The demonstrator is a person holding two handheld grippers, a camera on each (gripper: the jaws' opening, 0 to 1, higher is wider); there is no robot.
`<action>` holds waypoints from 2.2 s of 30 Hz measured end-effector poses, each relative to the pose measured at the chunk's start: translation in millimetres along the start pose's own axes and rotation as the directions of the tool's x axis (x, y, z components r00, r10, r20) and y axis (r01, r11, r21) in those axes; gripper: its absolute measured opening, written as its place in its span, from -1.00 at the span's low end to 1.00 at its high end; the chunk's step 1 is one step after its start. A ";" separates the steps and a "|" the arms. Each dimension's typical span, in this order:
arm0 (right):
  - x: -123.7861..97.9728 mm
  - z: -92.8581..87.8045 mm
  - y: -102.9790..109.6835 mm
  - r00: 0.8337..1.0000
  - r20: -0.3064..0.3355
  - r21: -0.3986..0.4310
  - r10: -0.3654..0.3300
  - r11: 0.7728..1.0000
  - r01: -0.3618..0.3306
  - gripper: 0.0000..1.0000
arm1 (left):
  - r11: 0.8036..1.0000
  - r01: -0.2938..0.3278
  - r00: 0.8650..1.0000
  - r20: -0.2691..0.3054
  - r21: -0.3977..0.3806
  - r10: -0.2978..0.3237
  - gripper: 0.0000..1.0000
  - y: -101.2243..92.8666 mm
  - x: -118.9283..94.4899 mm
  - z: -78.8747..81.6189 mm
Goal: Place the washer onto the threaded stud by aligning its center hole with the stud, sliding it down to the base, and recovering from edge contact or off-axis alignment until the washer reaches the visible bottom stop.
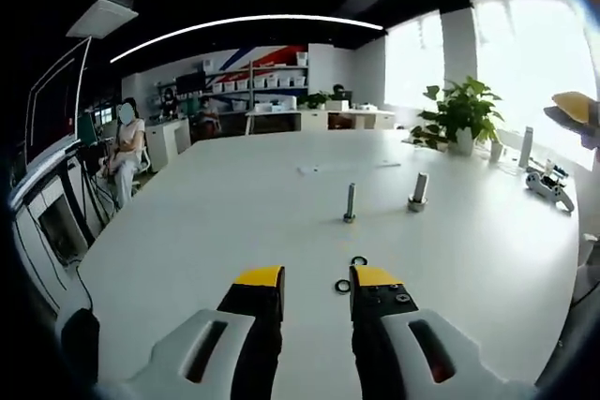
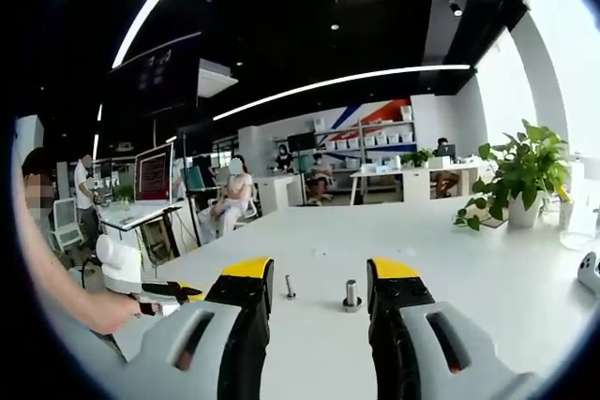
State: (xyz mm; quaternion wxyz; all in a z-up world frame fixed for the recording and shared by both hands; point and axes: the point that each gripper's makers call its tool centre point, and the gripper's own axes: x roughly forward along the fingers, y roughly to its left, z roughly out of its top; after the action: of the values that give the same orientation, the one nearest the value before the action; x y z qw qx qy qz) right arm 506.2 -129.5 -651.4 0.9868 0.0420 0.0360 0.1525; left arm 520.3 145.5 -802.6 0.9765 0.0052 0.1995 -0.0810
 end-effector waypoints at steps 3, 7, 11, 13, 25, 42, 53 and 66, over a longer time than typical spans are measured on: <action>0.2 -0.1 -1.6 1.000 0.000 0.005 -0.004 1.000 0.004 -0.17 | 1.000 0.008 1.000 -0.014 0.002 -0.008 -0.49 -1.9 4.7 -4.1; 0.8 -0.9 -2.1 1.000 -0.002 0.010 -0.004 1.000 0.004 -0.17 | 1.000 0.026 0.999 -0.038 0.006 -0.026 -0.48 -6.5 13.4 -9.6; 1.7 -2.7 -2.8 1.000 -0.009 0.010 -0.006 1.000 0.006 -0.18 | 0.999 0.037 0.998 -0.053 0.015 -0.036 -0.48 -10.3 21.9 -12.8; 2.0 -3.9 -2.5 1.000 -0.014 0.016 -0.005 1.000 0.005 -0.18 | 0.999 0.045 0.997 -0.065 0.019 -0.044 -0.48 -11.6 26.4 -15.8; 1.6 -2.2 -2.8 1.000 -0.006 0.028 -0.008 1.000 0.009 -0.18 | 0.994 0.086 0.990 -0.121 0.062 -0.078 -0.50 -18.5 42.5 -32.1; 1.7 -3.7 -5.6 1.000 -0.009 0.037 -0.016 0.999 0.016 -0.19 | 0.988 0.110 0.981 -0.172 0.107 -0.090 -0.57 -18.7 56.6 -46.2; 1.6 -4.0 -6.9 1.000 -0.009 0.042 -0.021 0.999 0.021 -0.19 | 0.984 0.135 0.981 -0.158 0.116 -0.116 -0.67 -23.8 60.8 -44.4; 2.6 -4.2 -6.3 1.000 -0.010 0.047 -0.018 0.999 0.018 -0.19 | 0.979 0.158 0.980 -0.142 0.129 -0.139 -0.80 -28.7 64.5 -44.6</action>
State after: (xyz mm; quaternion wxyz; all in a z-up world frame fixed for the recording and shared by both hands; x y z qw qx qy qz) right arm 510.2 -134.4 -656.4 0.9866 0.0643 0.0446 0.1430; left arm 556.8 109.1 -868.2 0.9495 0.0639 0.2576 -0.1671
